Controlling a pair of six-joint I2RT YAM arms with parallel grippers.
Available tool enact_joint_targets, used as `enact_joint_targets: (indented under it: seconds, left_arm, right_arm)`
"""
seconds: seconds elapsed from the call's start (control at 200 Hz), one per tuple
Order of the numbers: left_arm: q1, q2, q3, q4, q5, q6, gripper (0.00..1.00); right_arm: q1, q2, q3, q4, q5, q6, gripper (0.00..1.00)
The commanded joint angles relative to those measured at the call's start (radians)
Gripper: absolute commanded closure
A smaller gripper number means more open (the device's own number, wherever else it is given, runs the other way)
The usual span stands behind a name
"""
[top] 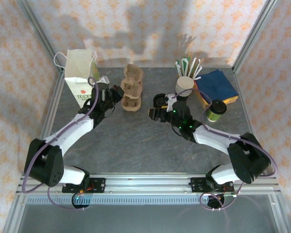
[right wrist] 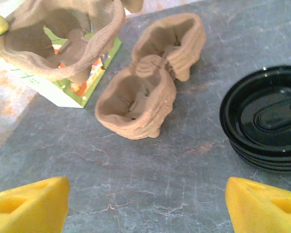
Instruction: Pack the takeout coffee
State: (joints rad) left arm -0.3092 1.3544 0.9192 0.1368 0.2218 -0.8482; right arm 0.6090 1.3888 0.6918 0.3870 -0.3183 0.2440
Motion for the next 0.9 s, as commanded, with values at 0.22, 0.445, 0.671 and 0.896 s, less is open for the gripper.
enact_joint_targets:
  seconds: [0.22,0.445,0.671,0.896]
  left_arm:
    - [0.006,-0.198,0.001,-0.263,0.104,0.192,1.00]
    - [0.005,-0.263,0.033,-0.449,0.250,0.334,1.00]
    - [0.005,-0.314,0.042,-0.537,0.396,0.414,1.00]
    - [0.005,-0.348,0.041,-0.541,0.501,0.447,1.00]
  right_arm:
    - [0.006,-0.094,0.271,-0.388,-0.080,-0.121,0.17]
    - [0.060,-0.070,0.477,-0.652,-0.076,-0.227,0.21]
    - [0.164,-0.008,0.623,-0.850,0.060,-0.290,0.20]
    - [0.231,0.024,0.640,-0.883,0.128,-0.302,0.20]
